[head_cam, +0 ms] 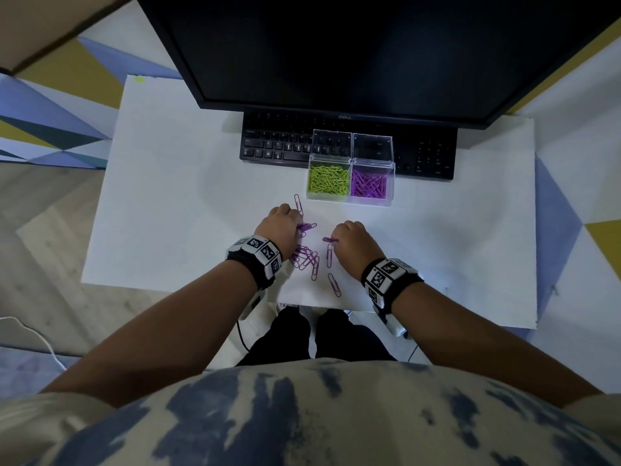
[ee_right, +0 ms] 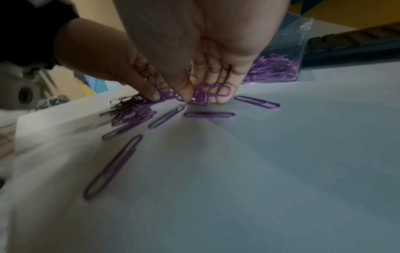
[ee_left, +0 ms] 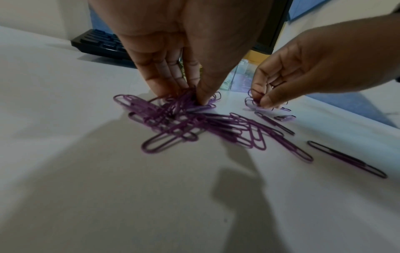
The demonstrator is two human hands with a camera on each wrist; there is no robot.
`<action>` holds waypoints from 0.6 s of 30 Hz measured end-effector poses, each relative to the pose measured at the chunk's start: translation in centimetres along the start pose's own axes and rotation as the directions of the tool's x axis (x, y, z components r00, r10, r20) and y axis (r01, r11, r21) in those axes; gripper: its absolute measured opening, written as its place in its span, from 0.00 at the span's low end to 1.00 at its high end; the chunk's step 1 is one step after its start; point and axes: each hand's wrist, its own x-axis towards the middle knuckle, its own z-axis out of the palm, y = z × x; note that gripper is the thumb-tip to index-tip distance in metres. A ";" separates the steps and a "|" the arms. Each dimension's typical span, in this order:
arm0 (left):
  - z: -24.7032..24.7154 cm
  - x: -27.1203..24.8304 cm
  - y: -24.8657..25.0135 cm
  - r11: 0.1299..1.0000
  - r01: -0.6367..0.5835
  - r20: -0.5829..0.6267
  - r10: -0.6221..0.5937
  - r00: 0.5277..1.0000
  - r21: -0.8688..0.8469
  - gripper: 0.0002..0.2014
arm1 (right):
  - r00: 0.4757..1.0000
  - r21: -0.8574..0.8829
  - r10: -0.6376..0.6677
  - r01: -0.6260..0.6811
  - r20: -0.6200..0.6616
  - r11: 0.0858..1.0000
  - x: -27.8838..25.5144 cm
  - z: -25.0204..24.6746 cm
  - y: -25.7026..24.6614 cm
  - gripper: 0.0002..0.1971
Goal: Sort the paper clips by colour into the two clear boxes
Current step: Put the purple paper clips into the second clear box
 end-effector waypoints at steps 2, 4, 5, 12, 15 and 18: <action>-0.1 0.0 0.4 0.999 0.000 0.004 0.000 1.000 0.039 0.14 | 0.997 0.108 0.068 -0.065 -0.030 0.992 -0.2 -1.4 0.1 0.07; -0.3 0.1 0.8 0.996 -0.004 0.018 0.002 1.000 0.091 0.16 | 0.988 0.191 0.106 -0.083 -0.115 0.978 -0.5 -3.4 0.4 0.10; -0.4 0.1 0.9 0.993 -0.007 0.023 0.005 1.000 0.116 0.17 | 0.979 0.219 0.125 -0.088 -0.161 0.972 -0.7 -4.7 0.6 0.09; -1.2 0.6 1.4 0.985 -0.079 0.080 0.068 0.995 0.153 0.15 | 0.944 0.174 0.205 -0.164 -0.257 0.971 3.0 -10.0 3.3 0.09; -1.5 0.7 1.4 0.994 -0.072 0.074 0.066 0.995 0.086 0.14 | 0.968 0.097 0.170 -0.154 -0.187 0.983 4.7 -9.8 3.6 0.10; -1.7 0.8 1.5 0.998 -0.059 0.067 0.057 0.996 0.026 0.13 | 0.980 0.086 0.136 -0.125 -0.145 0.988 5.1 -9.1 3.8 0.12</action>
